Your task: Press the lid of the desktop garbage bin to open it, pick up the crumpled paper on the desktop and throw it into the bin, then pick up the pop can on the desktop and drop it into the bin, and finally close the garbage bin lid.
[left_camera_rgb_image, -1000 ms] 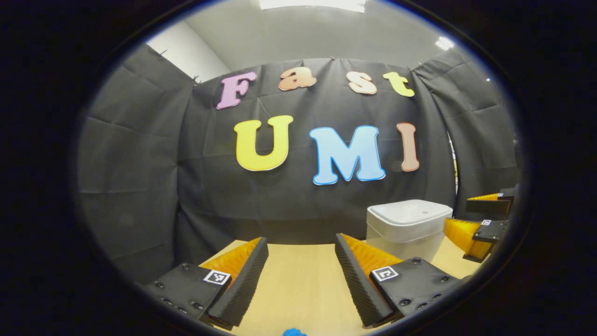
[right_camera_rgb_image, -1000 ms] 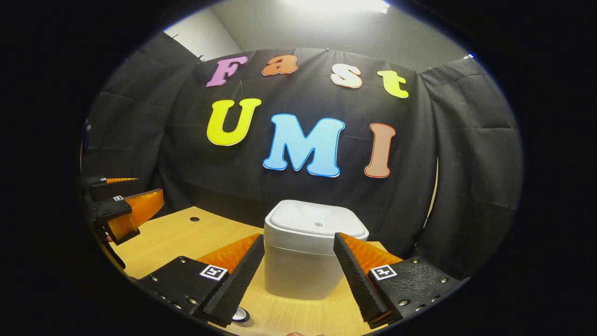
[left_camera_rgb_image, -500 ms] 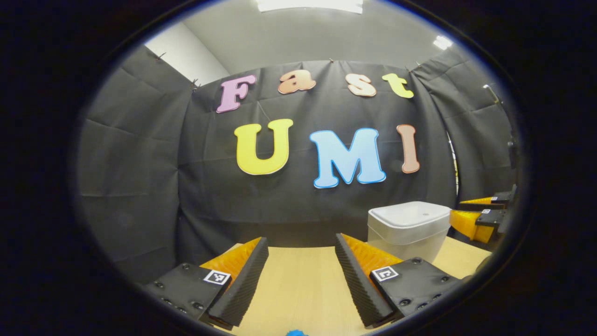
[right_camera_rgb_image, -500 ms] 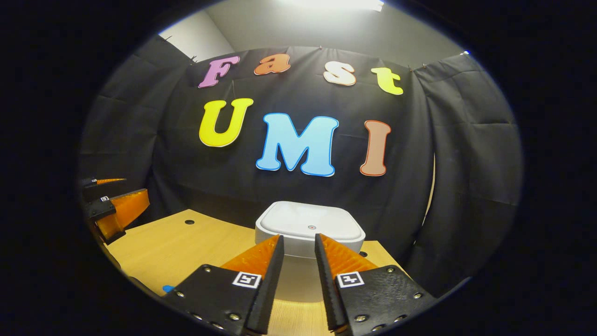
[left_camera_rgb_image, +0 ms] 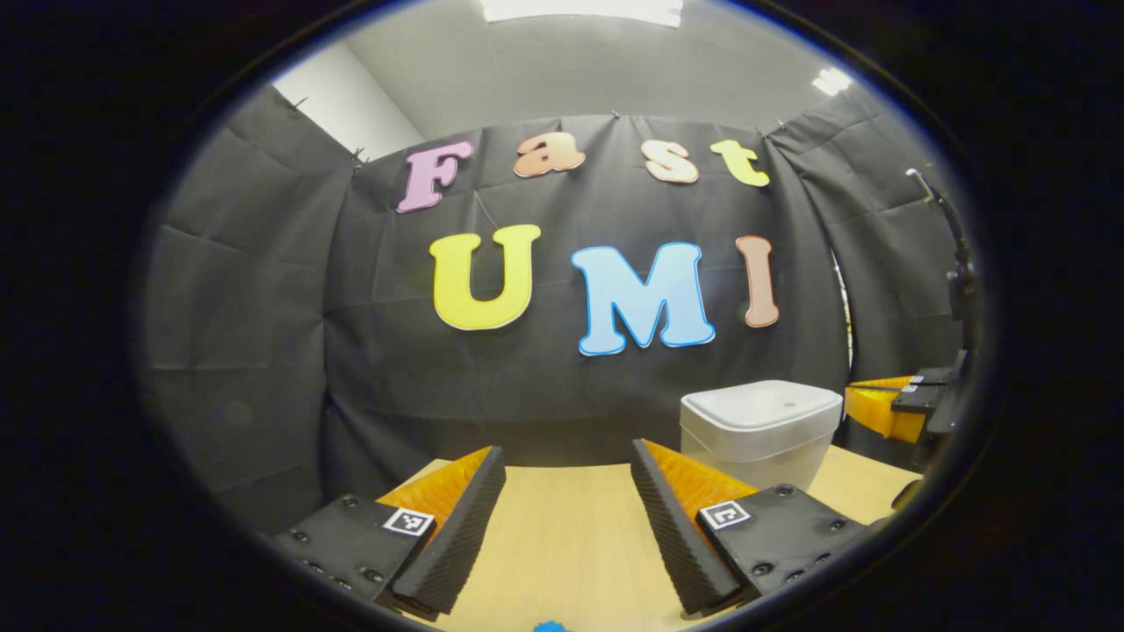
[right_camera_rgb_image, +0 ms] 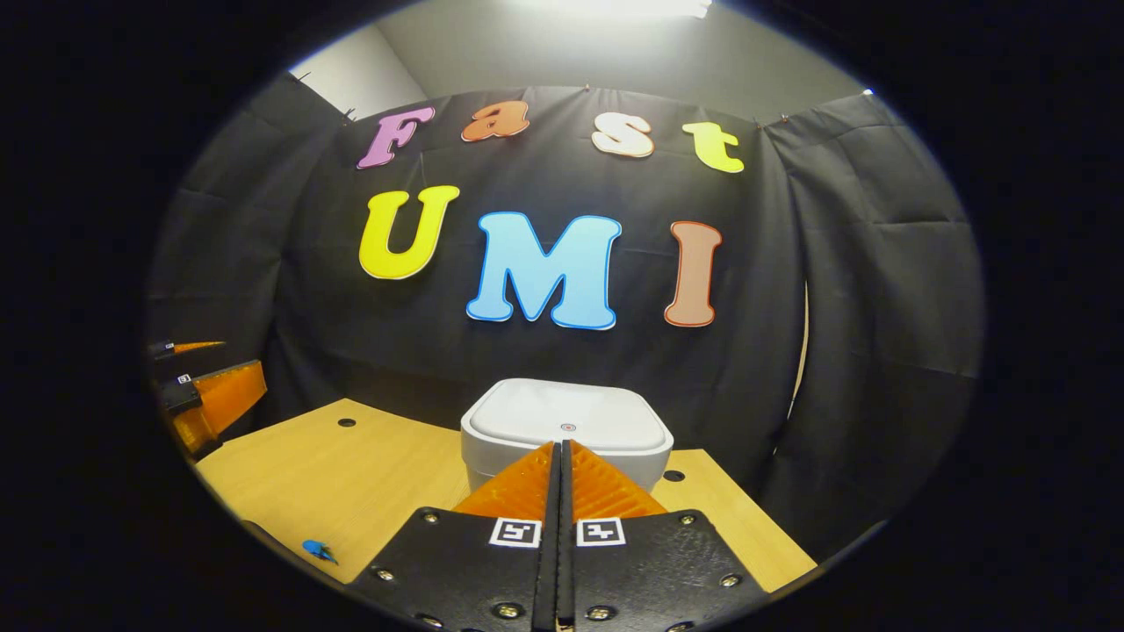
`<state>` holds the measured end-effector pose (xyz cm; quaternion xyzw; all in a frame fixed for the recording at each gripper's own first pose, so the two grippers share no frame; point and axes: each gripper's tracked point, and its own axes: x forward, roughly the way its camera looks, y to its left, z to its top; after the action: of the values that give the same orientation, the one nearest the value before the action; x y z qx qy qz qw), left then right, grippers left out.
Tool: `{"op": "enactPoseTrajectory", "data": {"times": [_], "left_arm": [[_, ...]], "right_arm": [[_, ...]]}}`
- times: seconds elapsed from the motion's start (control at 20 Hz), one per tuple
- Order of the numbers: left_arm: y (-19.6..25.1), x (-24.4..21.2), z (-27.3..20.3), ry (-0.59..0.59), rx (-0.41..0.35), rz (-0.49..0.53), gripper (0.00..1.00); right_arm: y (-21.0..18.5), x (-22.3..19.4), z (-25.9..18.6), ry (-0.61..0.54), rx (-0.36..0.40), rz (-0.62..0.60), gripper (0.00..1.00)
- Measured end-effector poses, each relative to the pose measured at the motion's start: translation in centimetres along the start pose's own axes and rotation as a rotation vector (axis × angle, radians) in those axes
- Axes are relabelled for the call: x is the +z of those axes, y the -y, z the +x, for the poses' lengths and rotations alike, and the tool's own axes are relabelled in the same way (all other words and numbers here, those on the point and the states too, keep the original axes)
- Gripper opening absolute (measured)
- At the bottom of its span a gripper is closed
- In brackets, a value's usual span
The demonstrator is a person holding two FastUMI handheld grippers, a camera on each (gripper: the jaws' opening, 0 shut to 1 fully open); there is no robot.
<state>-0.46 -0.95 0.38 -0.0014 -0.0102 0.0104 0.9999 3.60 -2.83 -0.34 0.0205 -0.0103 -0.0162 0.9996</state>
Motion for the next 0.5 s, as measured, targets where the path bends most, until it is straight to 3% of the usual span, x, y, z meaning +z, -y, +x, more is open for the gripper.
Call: {"op": "enactPoseTrajectory", "data": {"times": [0.05,0.1,0.35,0.5], "left_arm": [[0.0,-0.1,0.1,-0.001,0.0,-0.001,0.94],[0.1,-0.1,0.2,-0.003,-0.001,-0.002,0.9],[-0.1,0.0,0.2,-0.005,0.013,0.002,0.9],[-0.5,-0.3,0.1,-0.016,0.028,0.01,0.94]], "right_arm": [[-0.1,0.7,-1.1,0.011,0.021,-0.001,0.01],[-0.7,0.5,0.4,0.004,0.027,-0.005,0.01],[-0.1,0.1,3.3,-0.021,0.016,-0.029,0.01],[0.1,-0.3,5.3,-0.042,0.025,0.012,0.01]]}}
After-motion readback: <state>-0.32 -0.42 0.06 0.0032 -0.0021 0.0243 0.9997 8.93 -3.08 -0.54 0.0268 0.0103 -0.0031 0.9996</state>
